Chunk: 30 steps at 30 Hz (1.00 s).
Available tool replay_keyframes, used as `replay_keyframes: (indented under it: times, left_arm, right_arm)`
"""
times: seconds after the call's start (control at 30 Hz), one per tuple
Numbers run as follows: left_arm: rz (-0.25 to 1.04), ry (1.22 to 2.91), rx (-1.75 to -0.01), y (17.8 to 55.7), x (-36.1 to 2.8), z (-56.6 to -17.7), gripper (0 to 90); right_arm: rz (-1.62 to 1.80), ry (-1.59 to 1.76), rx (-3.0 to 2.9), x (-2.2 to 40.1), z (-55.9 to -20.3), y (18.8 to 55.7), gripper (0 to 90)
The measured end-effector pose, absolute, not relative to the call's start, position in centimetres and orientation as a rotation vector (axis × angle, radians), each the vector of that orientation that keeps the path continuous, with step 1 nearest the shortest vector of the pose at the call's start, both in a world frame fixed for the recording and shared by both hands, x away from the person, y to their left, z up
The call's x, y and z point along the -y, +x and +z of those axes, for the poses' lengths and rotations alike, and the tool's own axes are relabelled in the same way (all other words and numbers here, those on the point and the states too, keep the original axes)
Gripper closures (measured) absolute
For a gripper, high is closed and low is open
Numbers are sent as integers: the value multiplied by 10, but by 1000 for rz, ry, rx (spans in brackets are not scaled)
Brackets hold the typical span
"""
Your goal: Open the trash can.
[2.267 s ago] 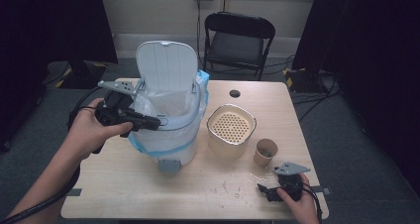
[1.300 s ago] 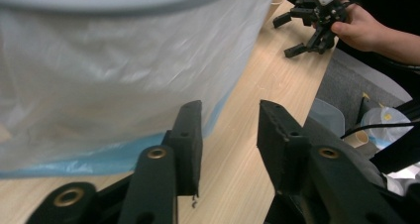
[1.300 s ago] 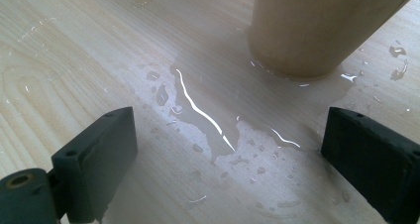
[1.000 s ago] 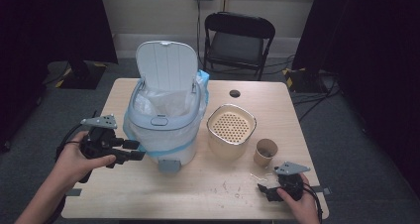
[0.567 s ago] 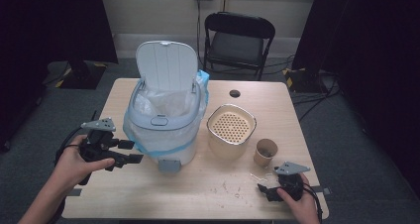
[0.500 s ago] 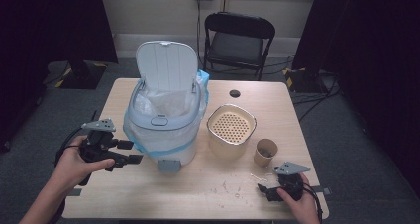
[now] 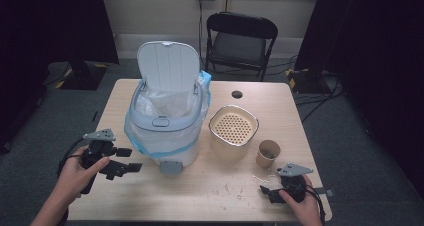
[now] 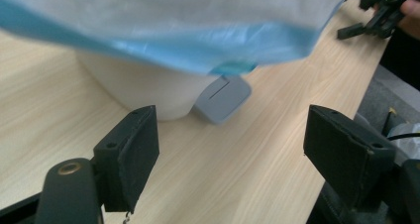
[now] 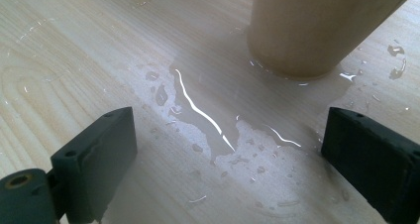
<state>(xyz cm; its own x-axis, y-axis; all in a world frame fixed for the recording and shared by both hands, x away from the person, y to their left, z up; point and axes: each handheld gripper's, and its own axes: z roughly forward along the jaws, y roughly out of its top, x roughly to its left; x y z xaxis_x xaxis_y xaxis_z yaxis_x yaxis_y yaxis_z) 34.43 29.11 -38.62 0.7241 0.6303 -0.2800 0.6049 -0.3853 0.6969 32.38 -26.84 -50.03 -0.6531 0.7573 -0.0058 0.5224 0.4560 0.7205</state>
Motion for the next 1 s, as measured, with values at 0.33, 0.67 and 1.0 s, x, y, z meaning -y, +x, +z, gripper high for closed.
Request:
replay_keyframes:
  times: [0.33,0.67,1.0]
  left_arm:
    - [45,2097,-962,343,-299,-413,208]
    - [39,2108,-950,343,-299,-430,205]
    - [33,2120,-958,342,-298,-456,202]
  right_arm:
    - [1011,1091,-2383,269,-500,323,61]
    - [1009,1087,-2386,269,-500,323,63]
    - [1018,1114,-2383,277,-495,325,147]
